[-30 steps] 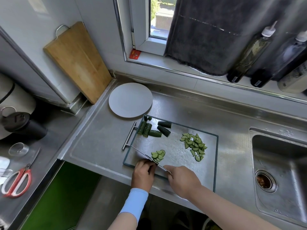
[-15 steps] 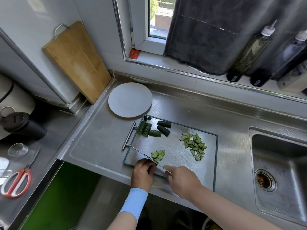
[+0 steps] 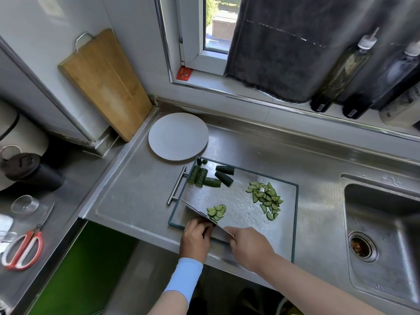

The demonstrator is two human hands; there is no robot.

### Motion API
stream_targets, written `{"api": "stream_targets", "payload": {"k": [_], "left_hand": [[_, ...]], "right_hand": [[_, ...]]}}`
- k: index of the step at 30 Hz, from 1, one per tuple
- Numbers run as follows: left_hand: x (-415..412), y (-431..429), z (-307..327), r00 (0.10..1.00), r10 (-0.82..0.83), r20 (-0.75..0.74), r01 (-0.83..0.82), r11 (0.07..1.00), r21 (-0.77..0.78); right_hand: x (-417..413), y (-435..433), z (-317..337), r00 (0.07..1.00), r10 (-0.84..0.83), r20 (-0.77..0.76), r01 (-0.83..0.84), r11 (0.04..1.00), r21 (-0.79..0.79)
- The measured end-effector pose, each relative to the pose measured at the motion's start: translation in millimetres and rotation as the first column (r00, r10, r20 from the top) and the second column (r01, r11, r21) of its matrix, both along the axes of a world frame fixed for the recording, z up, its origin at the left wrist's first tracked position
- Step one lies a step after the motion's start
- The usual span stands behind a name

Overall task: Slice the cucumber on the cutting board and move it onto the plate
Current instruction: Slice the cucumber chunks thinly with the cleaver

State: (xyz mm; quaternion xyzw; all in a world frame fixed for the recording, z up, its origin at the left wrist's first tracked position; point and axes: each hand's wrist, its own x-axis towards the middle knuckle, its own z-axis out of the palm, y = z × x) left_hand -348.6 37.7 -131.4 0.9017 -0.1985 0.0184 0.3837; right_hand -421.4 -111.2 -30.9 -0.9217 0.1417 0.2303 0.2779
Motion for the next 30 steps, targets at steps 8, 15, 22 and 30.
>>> {"api": "stream_targets", "payload": {"k": [8,15,22,30], "left_hand": [[1,1,8,1.0,0.008,0.0,-0.008,0.999,0.049],[1,1,7,1.0,0.013,-0.007,-0.013,0.999,0.041],[1,1,5,1.0,0.024,0.012,-0.024,1.0,0.007],[-1,4,3,1.0,-0.002,0.002,0.002,1.0,0.001]], "right_hand": [[-9,0,5,0.997,-0.006,0.076,0.006,1.0,0.003],[-9,2,6,0.997,-0.018,0.071,0.018,1.0,0.009],[-7,3,2,0.999,-0.033,0.04,0.032,0.999,0.01],[-5,3,1,1.0,-0.018,-0.002,0.018,1.0,-0.012]]}}
